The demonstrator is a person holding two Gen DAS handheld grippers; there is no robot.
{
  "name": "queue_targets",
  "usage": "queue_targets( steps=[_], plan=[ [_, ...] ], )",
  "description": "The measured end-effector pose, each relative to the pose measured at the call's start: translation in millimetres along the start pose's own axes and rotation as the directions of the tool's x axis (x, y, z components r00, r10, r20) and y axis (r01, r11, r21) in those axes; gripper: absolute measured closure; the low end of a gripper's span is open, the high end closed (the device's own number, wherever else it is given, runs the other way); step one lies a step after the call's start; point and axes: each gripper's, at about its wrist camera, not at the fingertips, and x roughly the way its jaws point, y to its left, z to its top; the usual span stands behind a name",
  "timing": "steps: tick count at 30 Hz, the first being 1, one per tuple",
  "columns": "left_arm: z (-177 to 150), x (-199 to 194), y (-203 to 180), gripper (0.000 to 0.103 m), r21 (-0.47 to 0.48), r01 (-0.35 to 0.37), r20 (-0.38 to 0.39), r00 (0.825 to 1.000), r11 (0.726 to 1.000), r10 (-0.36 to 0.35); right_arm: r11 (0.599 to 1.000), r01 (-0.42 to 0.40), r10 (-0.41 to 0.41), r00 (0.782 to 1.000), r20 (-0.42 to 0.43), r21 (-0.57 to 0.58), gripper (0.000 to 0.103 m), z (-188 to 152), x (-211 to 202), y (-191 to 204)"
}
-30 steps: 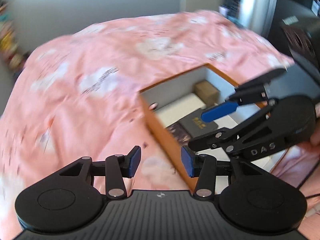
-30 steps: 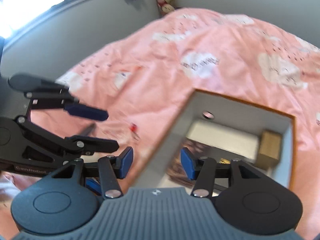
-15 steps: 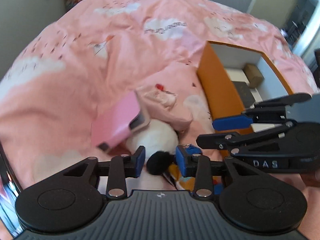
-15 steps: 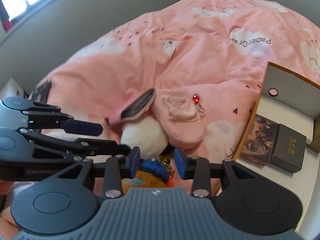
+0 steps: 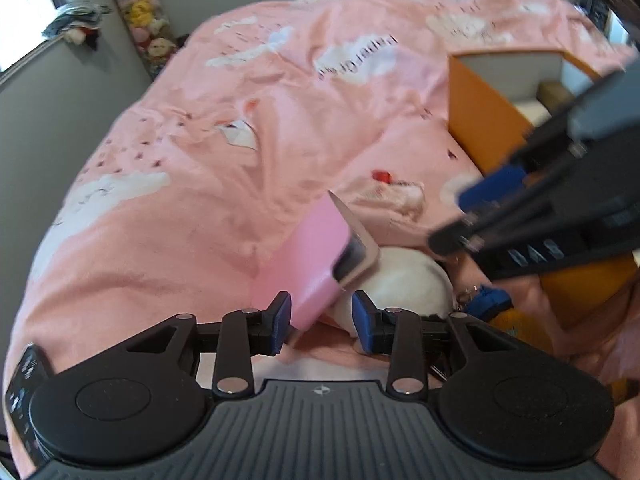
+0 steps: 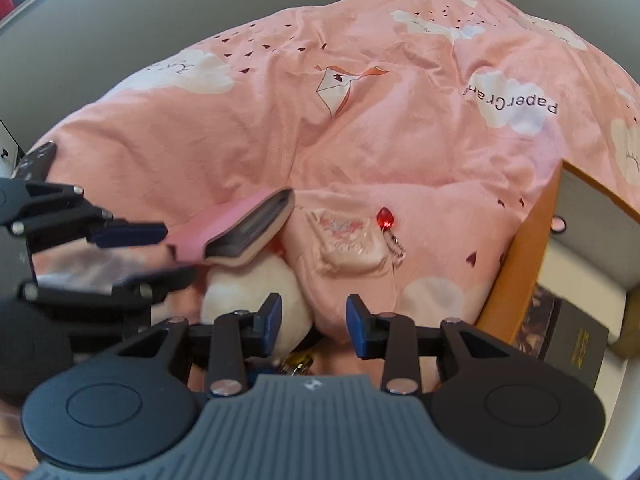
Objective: Organize objects
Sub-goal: 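Withdraw both tools from the orange box toward the item pile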
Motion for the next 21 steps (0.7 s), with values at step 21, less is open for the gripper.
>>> queue_targets(
  steps=[21],
  plan=[
    [3, 34, 11, 0.06, 0.106, -0.125, 0.019, 0.992, 0.986, 0.124, 0.995, -0.003, -0.005, 0.996, -0.084, -0.095, 0.058, 29, 61, -1]
  ],
)
